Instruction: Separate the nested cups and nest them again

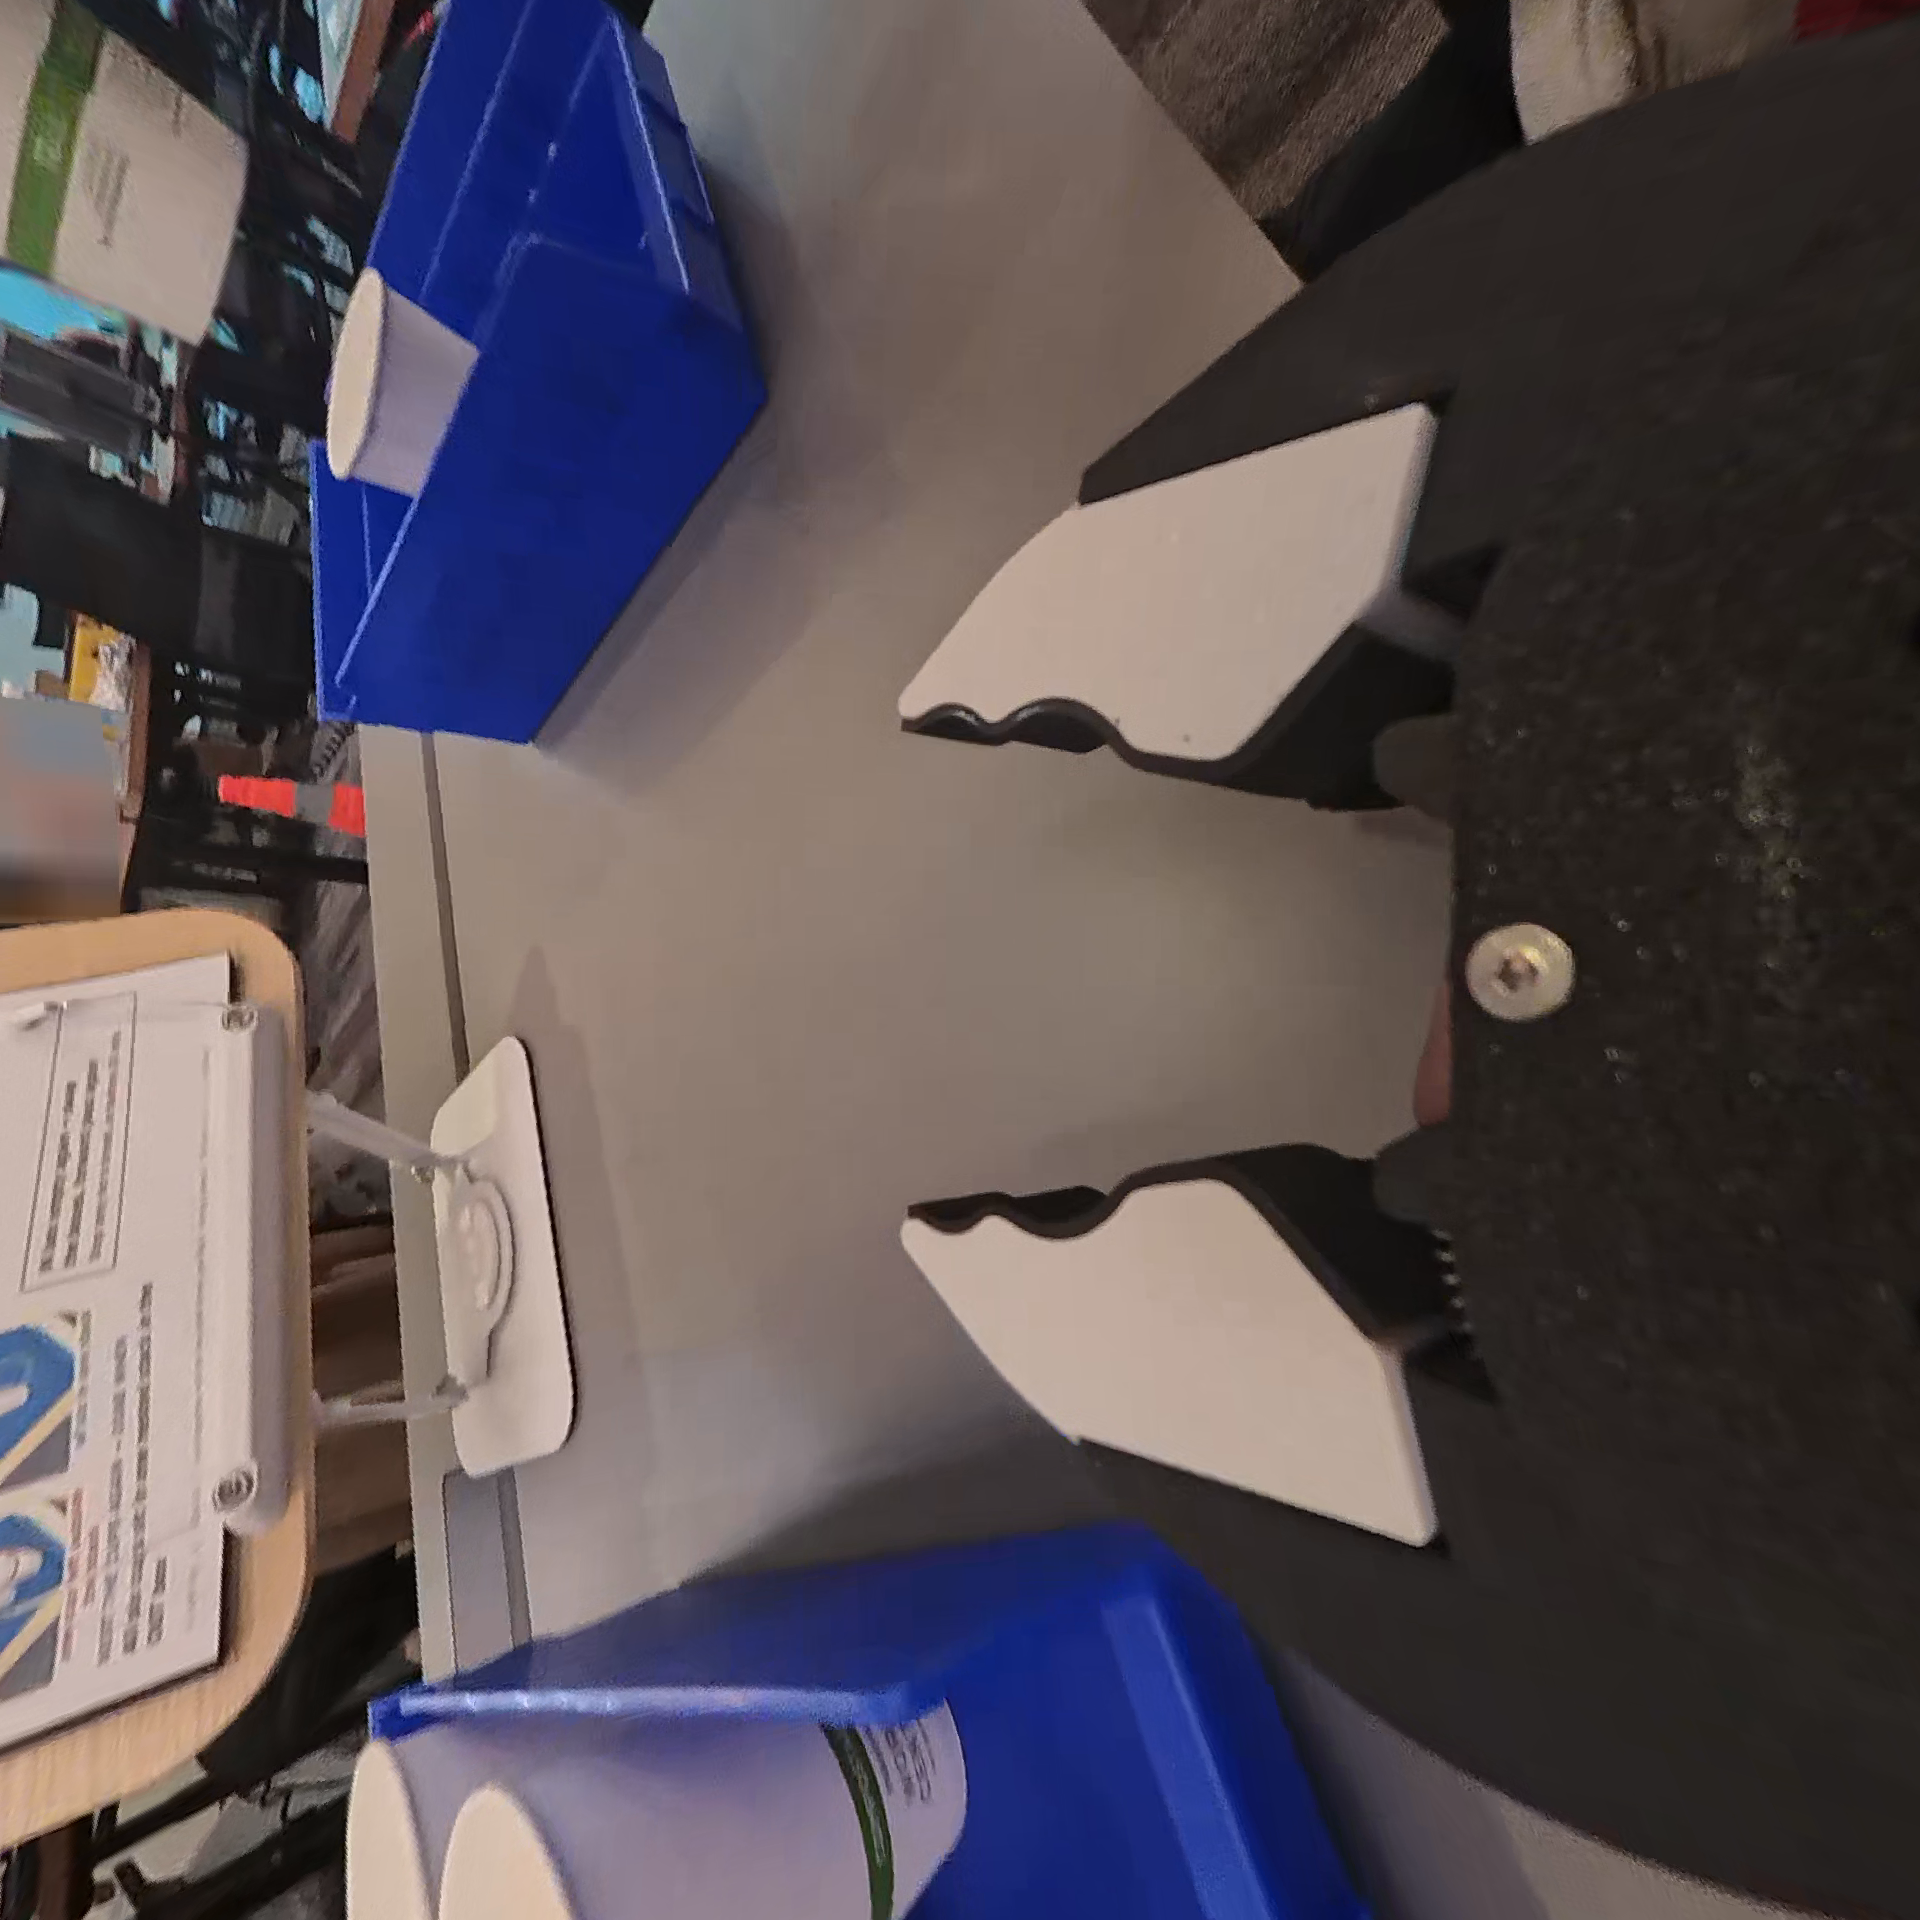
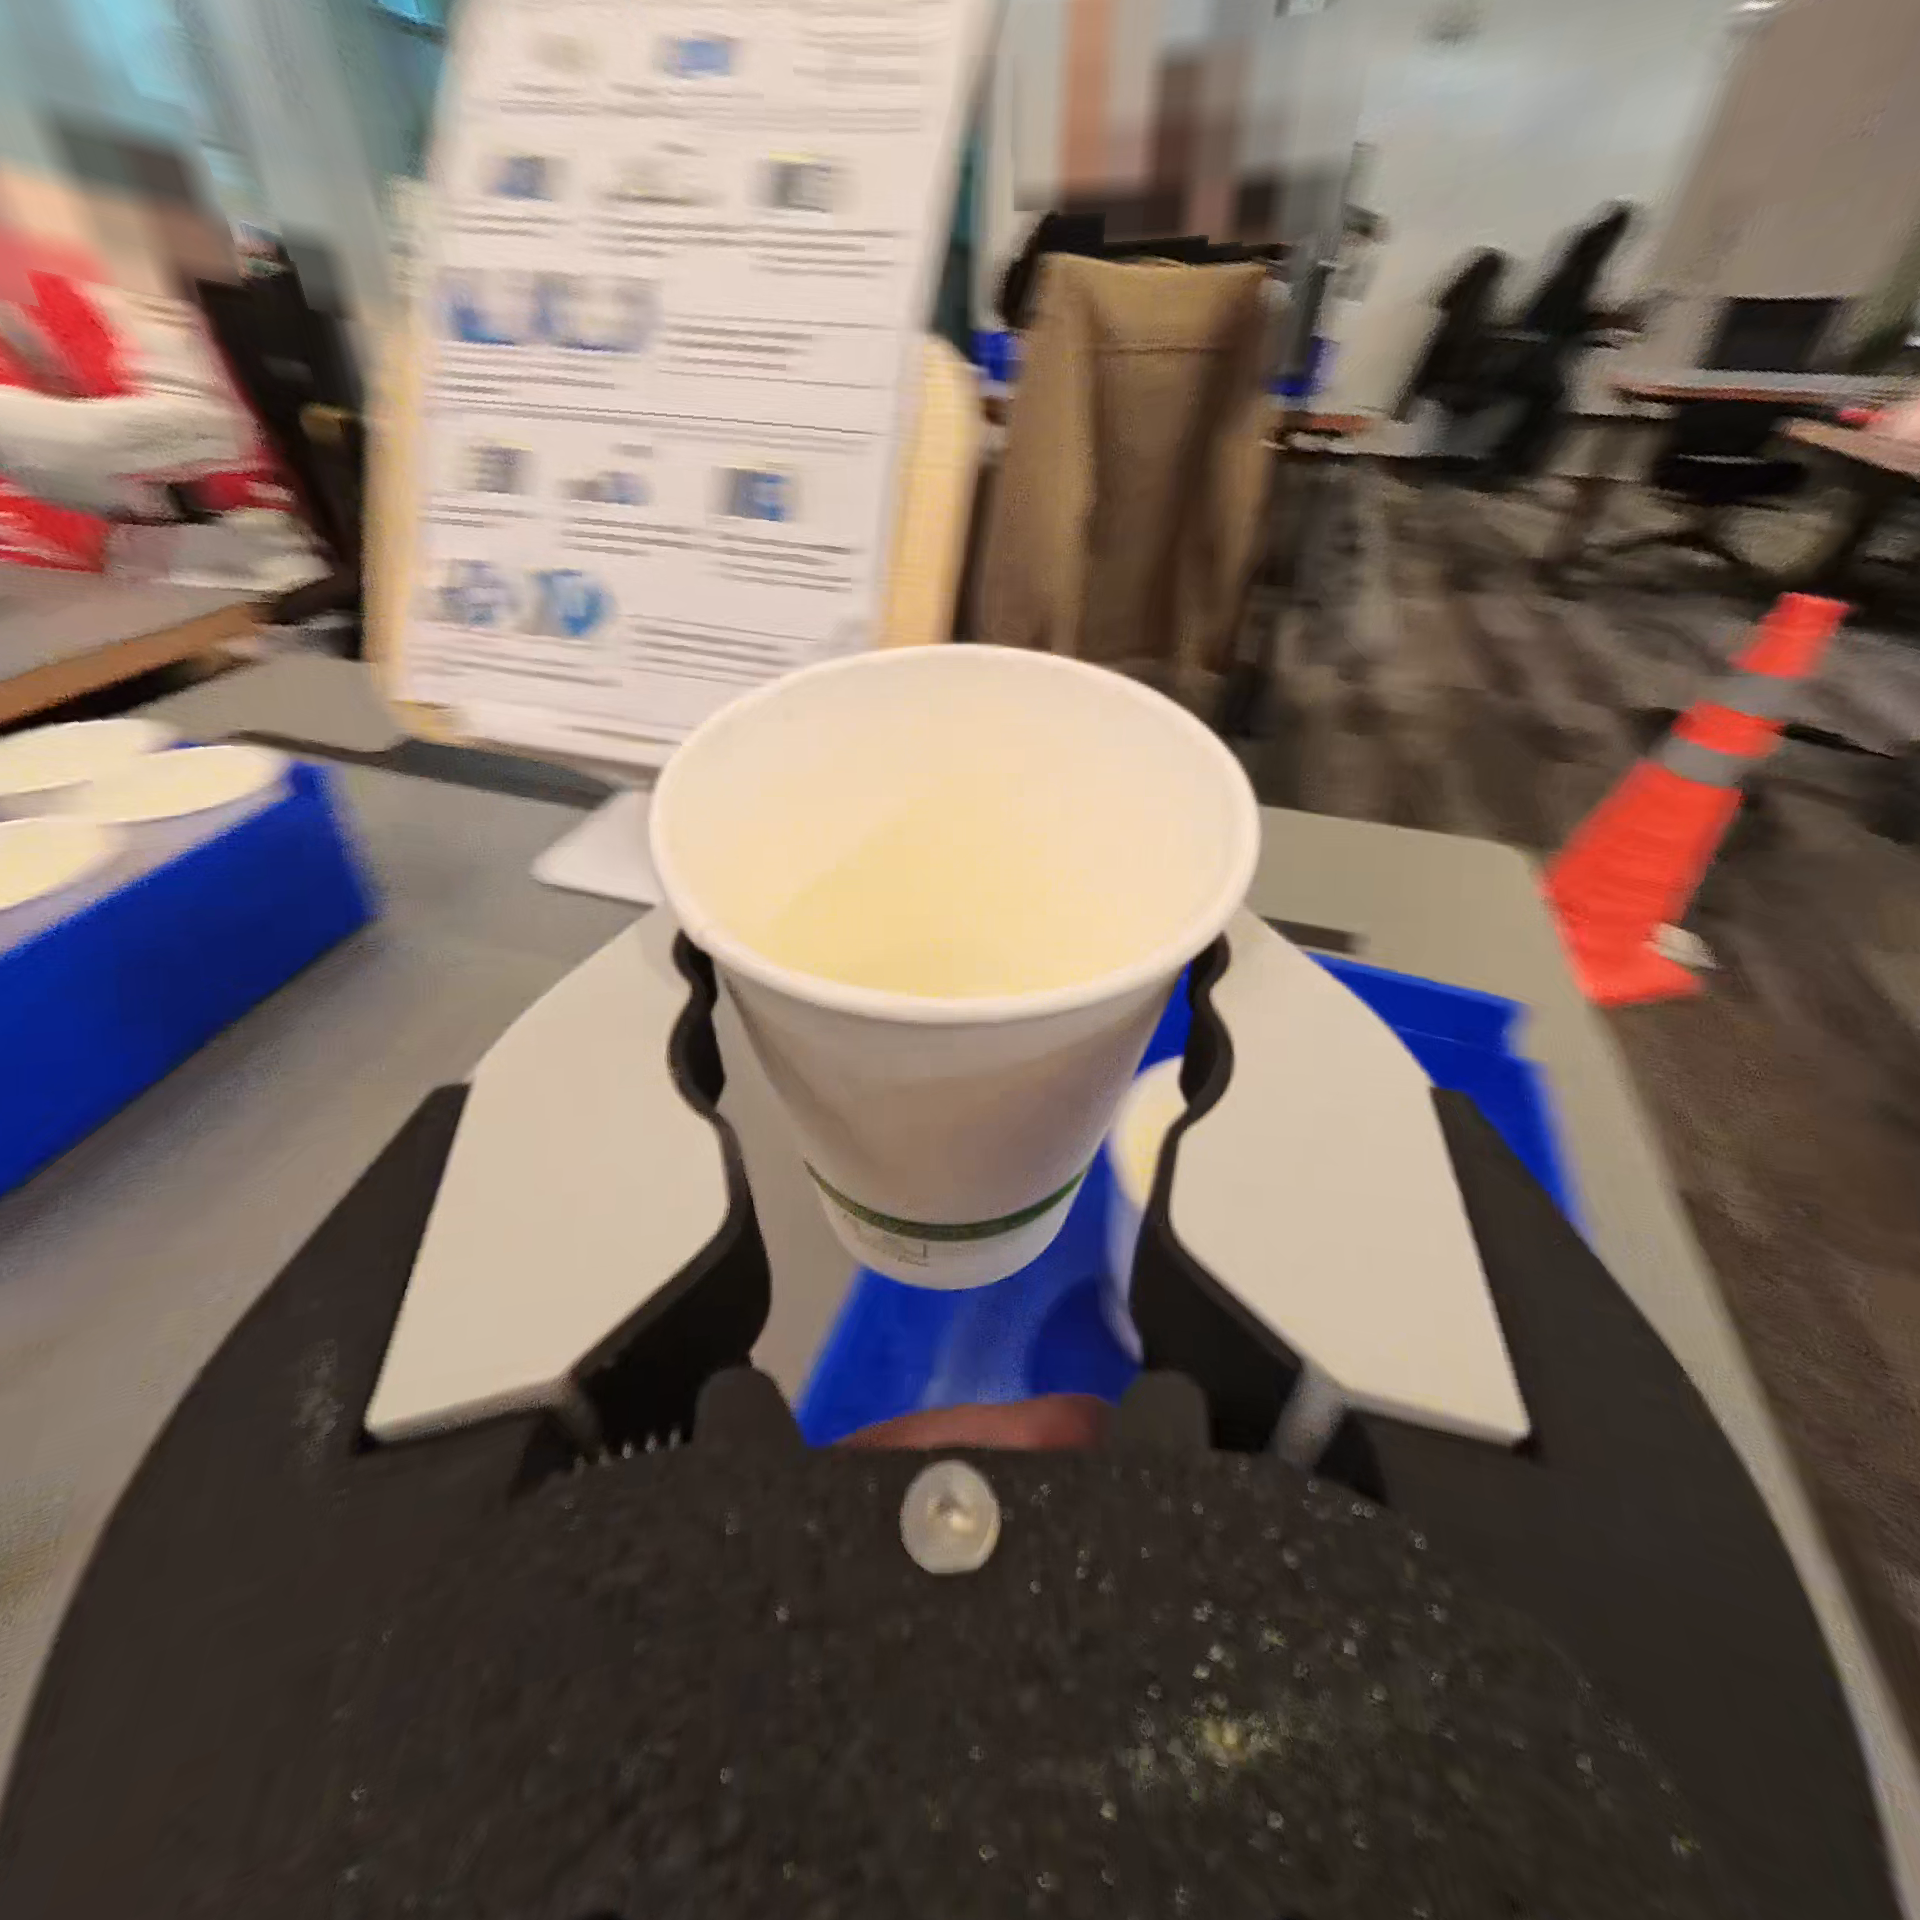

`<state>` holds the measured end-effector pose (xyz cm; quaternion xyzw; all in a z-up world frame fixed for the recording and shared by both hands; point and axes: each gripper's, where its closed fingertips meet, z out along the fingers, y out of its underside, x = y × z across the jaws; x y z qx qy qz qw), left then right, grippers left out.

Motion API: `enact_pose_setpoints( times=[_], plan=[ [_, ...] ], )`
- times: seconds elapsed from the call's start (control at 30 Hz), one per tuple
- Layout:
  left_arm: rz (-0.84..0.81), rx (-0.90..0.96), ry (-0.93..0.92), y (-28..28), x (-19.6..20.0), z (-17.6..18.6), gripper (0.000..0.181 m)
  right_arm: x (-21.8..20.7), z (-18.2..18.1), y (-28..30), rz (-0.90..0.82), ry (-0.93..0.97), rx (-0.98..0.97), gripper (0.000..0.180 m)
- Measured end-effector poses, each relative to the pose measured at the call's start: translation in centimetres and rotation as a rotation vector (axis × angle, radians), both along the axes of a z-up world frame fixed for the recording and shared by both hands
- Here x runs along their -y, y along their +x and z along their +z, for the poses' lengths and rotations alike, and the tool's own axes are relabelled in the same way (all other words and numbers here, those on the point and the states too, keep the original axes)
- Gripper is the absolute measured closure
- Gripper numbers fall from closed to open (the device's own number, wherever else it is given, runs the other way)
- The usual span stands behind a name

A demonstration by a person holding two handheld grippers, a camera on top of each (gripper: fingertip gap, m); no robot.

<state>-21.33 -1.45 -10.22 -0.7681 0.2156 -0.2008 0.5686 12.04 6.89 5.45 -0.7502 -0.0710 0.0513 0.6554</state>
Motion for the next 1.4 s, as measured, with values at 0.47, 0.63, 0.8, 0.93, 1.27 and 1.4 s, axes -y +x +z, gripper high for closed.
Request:
enact_pose_setpoints(
  times=[0.47,0.63,0.8,0.93,1.27,1.4],
  plan=[
    [-0.096,-0.107,0.025,2.9,1.1,-0.9,0.099,-7.9,-8.8,9.7,-0.211,-0.238,0.009,0.091],
    [-0.113,-0.072,-0.001,3.2,1.1,-1.0,0.099,-7.2,-11.2,9.5,-0.162,-0.336,-0.004,0.090],
    [-0.138,-0.060,-0.036,3.7,1.3,-1.6,0.099,-6.1,-13.1,9.4,-0.117,-0.406,0.025,0.089],
    [-0.151,-0.072,-0.035,4.1,1.5,-1.7,0.099,-5.3,-13.8,9.5,-0.095,-0.454,0.068,0.086],
    [-0.092,-0.051,-0.036,2.7,1.0,-1.4,0.098,0.1,-10.9,7.7,-0.098,-0.378,0.321,0.092],
    [-0.017,-0.020,-0.013,0.8,0.3,-0.4,0.097,3.5,-8.1,-0.5,0.070,-0.148,0.077,0.093]
  ],
)
